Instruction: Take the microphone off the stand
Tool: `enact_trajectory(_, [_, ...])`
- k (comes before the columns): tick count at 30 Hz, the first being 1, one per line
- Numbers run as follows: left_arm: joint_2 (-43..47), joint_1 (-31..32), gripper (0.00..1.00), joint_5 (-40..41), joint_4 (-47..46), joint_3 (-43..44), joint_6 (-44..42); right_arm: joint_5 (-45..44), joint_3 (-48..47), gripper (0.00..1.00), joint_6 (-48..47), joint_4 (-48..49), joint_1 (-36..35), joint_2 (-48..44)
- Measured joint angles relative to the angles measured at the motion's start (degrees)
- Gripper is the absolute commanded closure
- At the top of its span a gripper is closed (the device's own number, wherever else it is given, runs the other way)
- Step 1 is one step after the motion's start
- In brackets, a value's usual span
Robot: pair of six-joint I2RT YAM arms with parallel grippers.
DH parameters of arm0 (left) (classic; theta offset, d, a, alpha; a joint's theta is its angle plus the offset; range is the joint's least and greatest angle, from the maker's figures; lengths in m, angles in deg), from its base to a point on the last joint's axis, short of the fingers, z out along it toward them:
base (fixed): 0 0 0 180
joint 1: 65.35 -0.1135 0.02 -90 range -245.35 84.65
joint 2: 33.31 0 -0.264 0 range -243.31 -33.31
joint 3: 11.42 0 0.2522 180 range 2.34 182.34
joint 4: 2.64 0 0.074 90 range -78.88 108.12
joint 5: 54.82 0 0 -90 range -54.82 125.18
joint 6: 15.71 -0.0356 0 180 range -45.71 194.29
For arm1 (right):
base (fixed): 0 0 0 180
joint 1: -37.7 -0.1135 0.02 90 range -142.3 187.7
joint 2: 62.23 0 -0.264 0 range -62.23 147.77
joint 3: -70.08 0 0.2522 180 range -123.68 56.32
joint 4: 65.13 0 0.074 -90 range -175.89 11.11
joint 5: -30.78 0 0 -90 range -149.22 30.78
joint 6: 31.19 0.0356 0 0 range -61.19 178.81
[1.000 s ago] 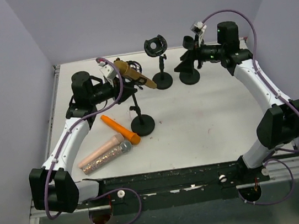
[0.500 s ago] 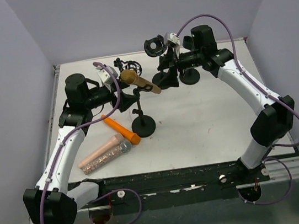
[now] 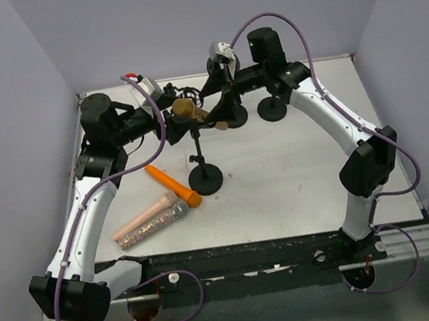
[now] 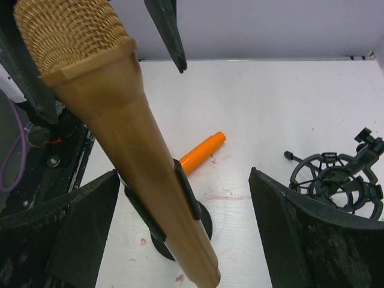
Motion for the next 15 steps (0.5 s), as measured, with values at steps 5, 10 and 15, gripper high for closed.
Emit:
enact_trajectory(5, [-0.61, 0.0, 0.17, 0.7, -0.66, 1.4, 0.35, 1.33, -2.6, 0.04, -0.37, 0.04, -1.07, 0.04])
enact_trajectory(10, [-0.92, 0.0, 0.16, 0.81, 1.62, 1.7, -1.42, 2.27, -4.5, 0.07, 0.17, 0.48, -1.88, 1.09])
enact_trajectory(15, [0.74, 0.0, 0.17, 2.12, 3.23, -1.18, -4.72, 2.27, -4.5, 0.12, 1.79, 1.25, -3.02, 2.58])
